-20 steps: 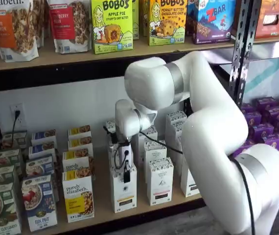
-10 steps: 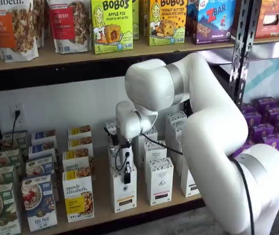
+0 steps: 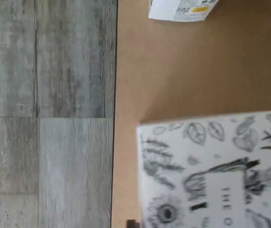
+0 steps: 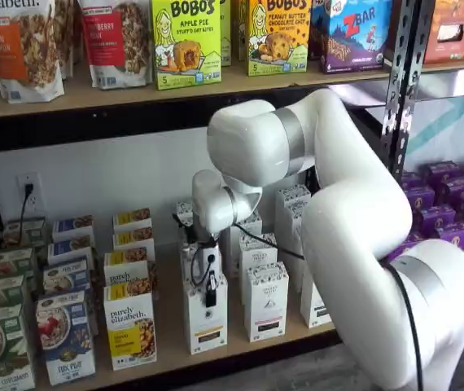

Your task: Pick up the white box with a yellow strip in the middle, on the bottom shelf, the fourth box from the left

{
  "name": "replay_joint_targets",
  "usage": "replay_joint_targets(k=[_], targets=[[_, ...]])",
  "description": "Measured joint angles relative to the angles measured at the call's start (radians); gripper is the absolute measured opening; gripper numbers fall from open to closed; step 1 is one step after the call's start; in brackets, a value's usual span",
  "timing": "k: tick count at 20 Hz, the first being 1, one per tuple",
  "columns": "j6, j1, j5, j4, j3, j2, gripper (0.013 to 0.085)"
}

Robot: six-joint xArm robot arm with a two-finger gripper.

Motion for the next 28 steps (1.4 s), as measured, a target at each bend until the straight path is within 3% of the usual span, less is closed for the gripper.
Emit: replay_joint_targets(k=[1, 3, 15, 28], targets=[[-0.001, 0.000, -0.002, 0.001, 0.002, -0.001, 0.0610], [-0.002, 0.000, -0.006, 0.003, 0.007, -0.004, 0.0530], [0.013, 0.007, -0.036, -0.008, 0.093, -0.057, 0.0530], [0.033, 0.026, -0.134, -0.010, 0.379, -0.234, 0.0530]])
